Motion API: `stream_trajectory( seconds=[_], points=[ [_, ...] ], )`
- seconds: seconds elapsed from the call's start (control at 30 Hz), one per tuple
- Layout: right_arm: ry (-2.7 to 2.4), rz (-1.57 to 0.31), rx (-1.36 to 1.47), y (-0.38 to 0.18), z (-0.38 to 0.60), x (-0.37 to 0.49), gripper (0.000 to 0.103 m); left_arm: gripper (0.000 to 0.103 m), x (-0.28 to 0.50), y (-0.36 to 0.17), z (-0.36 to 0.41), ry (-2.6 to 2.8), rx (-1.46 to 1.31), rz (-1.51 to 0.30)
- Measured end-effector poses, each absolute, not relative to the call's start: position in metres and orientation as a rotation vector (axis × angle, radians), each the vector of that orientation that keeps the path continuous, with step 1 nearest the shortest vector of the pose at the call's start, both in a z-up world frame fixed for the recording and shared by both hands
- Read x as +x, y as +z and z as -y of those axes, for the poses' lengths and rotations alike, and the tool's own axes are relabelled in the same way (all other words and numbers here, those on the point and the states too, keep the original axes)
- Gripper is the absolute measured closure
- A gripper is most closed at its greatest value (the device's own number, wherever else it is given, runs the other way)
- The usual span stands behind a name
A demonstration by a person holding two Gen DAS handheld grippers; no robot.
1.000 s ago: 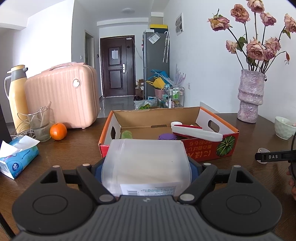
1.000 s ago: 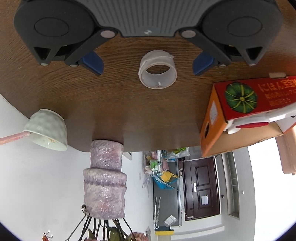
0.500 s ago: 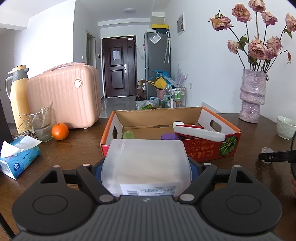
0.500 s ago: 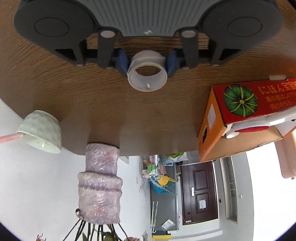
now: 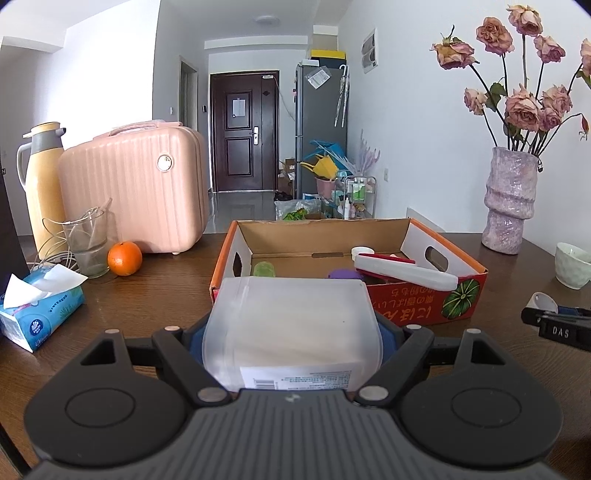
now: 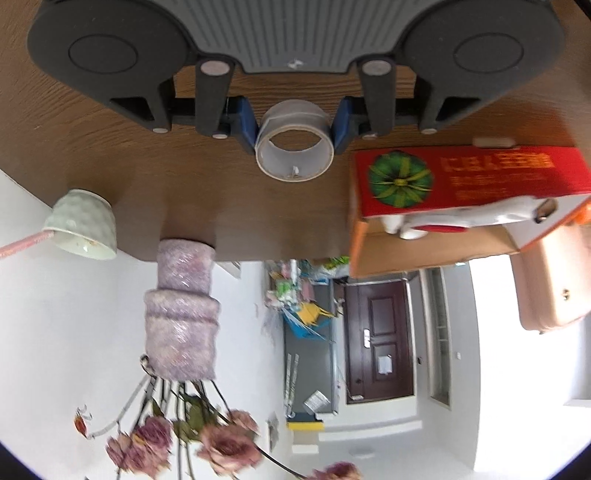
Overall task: Organize rigid objects
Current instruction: 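Carry the container and tape roll over the box with both tools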
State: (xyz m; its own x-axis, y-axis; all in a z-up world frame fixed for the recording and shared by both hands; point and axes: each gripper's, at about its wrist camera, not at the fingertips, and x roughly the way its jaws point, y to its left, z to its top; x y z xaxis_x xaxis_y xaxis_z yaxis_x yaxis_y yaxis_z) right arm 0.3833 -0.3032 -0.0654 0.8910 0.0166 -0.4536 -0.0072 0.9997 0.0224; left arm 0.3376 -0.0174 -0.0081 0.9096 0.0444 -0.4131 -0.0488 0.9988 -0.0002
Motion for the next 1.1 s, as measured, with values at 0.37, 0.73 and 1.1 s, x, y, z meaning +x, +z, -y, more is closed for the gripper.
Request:
stream_trajectory(
  seconds=[0.37,0.73,1.1],
  points=[
    [0.110,-0.425,0.027,-0.055,0.263,0.351,0.062,0.020,0.331,-0.003,0.015,0.044,-0.023,-0.407],
    [0.149,-0.381,0.054,-0.045,0.239,0.331,0.062,0.020,0.321,0.004,0.012,0.034,-0.036,-0.387],
    [0.158,-0.342,0.077,-0.034,0.232,0.332,0.062,0.020,0.322,0.010,0.010,0.037,-0.053,-0.379]
  ],
)
